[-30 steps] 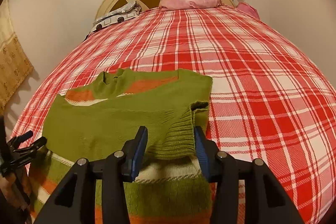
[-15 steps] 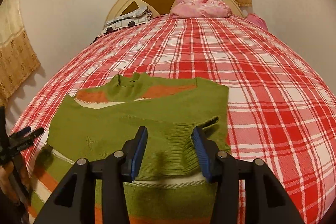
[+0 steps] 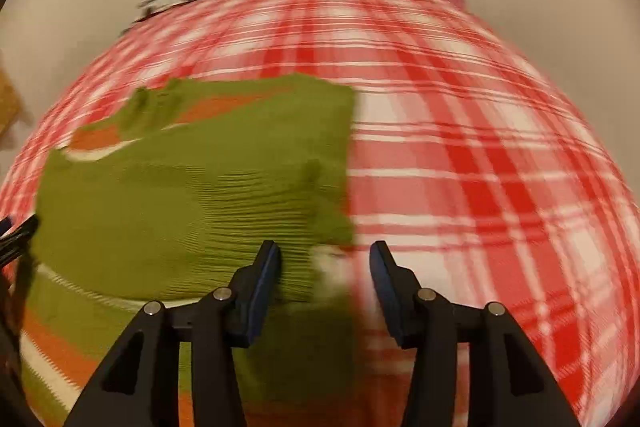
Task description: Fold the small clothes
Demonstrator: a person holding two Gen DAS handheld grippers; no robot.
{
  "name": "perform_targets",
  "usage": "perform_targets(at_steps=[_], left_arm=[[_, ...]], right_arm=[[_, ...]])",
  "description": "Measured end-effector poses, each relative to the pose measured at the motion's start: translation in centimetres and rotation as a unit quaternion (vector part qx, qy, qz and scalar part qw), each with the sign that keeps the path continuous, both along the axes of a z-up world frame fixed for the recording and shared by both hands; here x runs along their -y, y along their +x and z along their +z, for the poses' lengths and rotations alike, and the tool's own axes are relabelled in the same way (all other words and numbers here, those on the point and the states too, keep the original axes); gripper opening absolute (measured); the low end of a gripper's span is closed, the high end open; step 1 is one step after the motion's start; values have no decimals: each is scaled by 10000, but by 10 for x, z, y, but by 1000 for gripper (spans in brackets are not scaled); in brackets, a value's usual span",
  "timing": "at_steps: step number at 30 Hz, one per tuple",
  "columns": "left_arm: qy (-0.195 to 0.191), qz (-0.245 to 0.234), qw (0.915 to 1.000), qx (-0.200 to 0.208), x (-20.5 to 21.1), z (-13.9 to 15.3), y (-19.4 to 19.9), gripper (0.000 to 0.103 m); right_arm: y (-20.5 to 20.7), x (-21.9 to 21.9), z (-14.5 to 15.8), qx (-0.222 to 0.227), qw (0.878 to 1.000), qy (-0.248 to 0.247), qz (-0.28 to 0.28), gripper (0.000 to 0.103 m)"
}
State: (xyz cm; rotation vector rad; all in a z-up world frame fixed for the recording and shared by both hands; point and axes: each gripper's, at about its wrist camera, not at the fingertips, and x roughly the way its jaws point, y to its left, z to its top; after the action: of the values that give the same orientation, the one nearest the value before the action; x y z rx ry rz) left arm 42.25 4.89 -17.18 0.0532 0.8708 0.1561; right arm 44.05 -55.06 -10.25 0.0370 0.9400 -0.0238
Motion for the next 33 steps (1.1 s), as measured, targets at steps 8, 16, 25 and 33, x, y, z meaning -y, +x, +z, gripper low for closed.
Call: perform_targets(at_steps=[8, 16, 25, 33], left_arm=[[-488, 733, 9957, -275, -28, -11, 2, 103], [-500, 594, 9963, 364, -26, 15, -24, 103], [-74, 68, 9989, 465, 9, 17, -39, 103], [-93, -38, 9989, 462, 9, 19, -44, 103]], right_arm=[[-13, -50, 18, 278, 9859, 776, 1459, 51], [-16, -40, 2, 26, 9871, 1063, 1196, 51], [-8, -45, -12, -61, 9903, 673, 1214, 52], [-20, -52, -12, 28, 9900, 265, 1387, 52]])
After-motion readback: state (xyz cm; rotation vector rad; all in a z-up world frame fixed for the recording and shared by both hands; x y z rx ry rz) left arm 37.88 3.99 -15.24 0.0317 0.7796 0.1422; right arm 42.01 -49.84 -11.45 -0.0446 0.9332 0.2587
